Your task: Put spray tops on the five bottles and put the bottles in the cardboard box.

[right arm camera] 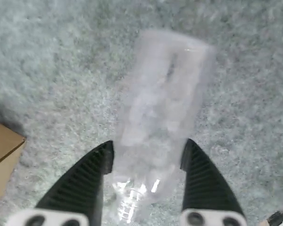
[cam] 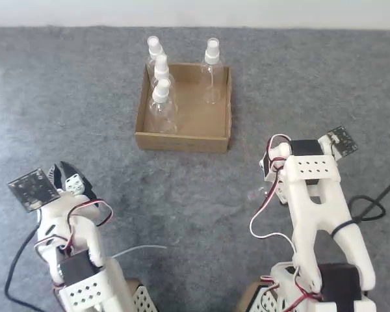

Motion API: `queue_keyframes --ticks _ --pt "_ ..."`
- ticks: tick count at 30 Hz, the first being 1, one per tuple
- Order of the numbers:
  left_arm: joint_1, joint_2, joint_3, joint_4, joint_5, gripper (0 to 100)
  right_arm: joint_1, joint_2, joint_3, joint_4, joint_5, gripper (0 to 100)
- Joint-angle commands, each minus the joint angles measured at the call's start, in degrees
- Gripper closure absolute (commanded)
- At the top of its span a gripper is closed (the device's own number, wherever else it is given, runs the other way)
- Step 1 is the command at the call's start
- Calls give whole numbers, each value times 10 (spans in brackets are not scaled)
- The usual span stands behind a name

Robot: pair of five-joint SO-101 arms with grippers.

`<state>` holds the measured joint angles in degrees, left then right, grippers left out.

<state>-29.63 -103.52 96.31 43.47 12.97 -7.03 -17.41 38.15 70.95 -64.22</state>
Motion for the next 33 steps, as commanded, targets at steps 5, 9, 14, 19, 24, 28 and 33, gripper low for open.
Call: queue_keyframes --ticks 5,9,14,19,24,28,33 --pt "-1 -10 -7 -18 -6 959 2 -25 -6 13 -5 738" --pt "-1 -10 -7 -18 -6 959 2 -25 -6 12 -5 738" --pt "-1 -10 -7 -18 -6 959 1 -31 -11 17 -4 738" --pt "-1 -10 -7 -18 -6 959 -13 -31 -43 58 -3 738" --pt "-1 -10 -7 -18 -6 959 -36 -31 -93 124 -1 738" --pt "-1 -10 -7 -18 -6 959 -48 -31 -113 149 33 738" --pt "-1 -10 -7 -18 -6 959 -48 -31 -122 180 143 738"
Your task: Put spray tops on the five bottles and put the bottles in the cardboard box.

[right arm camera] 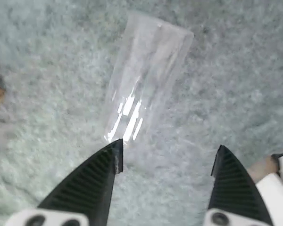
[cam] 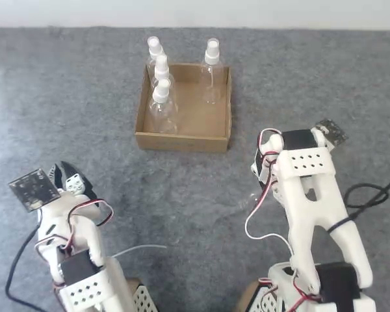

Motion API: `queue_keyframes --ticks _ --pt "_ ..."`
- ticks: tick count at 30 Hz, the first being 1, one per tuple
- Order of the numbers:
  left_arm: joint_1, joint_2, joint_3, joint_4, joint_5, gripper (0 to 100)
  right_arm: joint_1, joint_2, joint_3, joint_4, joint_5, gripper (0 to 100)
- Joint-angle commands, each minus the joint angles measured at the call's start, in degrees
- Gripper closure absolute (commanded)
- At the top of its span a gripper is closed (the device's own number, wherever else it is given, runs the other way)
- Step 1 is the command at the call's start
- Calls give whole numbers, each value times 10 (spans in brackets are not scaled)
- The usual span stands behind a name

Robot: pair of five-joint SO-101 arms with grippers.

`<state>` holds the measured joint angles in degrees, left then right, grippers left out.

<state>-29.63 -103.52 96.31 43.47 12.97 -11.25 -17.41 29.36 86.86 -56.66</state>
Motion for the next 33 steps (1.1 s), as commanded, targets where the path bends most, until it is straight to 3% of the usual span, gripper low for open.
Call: queue_keyframes --ticks 1,10,33 --pt "-1 -10 -7 -18 -6 959 -6 -31 -34 23 89 738" --pt "-1 -10 -7 -18 -6 959 -5 -31 -33 22 192 738" --pt "-1 -10 -7 -18 -6 959 -6 -32 -34 17 549 740"
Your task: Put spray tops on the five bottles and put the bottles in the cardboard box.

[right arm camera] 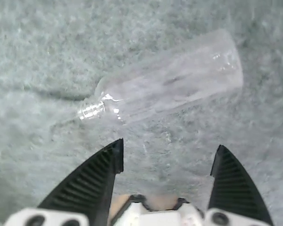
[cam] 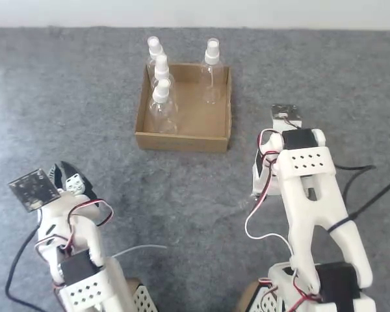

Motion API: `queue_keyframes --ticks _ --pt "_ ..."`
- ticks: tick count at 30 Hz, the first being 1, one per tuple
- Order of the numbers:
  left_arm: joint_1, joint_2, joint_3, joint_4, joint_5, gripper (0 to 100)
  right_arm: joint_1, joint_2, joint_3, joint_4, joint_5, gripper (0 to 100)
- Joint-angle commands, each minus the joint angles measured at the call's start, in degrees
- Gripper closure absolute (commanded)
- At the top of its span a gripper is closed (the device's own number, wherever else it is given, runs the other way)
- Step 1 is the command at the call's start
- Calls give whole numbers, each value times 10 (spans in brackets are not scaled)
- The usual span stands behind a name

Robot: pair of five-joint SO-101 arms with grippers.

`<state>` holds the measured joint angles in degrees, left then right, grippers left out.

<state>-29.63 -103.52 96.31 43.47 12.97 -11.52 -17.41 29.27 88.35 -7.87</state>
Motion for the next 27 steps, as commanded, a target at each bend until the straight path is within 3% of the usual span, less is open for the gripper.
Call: queue_keyframes --ticks 1,8,15,27 --pt "-1 -10 -7 -18 -6 959 -3 -32 -33 3 78 740" --pt "-1 -10 -7 -18 -6 959 -3 -32 -33 6 149 740" --pt "-1 -10 -7 -18 -6 959 -3 -32 -34 -12 298 736" --pt "-1 -10 -7 -18 -6 959 -27 -28 -29 -38 446 736"
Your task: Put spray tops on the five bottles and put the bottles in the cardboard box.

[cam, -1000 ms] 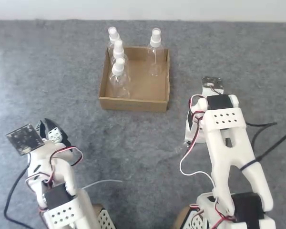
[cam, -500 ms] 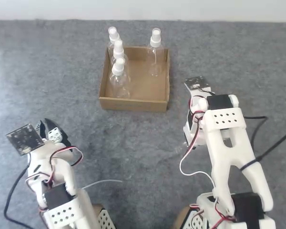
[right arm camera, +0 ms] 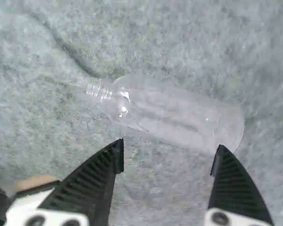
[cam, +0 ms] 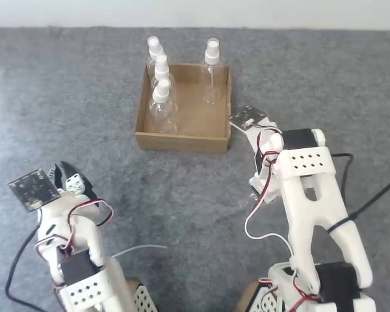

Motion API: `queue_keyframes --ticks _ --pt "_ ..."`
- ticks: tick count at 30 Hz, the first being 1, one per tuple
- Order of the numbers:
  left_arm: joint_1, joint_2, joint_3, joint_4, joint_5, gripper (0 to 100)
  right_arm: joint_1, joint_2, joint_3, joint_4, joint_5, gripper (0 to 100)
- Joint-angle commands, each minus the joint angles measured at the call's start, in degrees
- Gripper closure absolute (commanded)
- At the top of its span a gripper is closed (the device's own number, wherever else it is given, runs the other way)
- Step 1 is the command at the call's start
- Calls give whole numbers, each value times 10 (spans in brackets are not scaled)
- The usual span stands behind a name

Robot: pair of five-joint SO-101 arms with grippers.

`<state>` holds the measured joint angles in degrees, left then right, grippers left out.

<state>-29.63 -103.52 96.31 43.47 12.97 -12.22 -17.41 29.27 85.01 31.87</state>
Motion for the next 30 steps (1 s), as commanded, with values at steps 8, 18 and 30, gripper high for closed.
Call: queue_keyframes --ticks 8,18,30 --pt "-1 -10 -7 -18 -6 959 -78 -25 6 -10 145 736" --pt "-1 -10 -7 -18 -6 959 -78 -25 12 -9 248 735" --pt "-1 -10 -7 -18 -6 959 -78 -24 62 -12 360 738"
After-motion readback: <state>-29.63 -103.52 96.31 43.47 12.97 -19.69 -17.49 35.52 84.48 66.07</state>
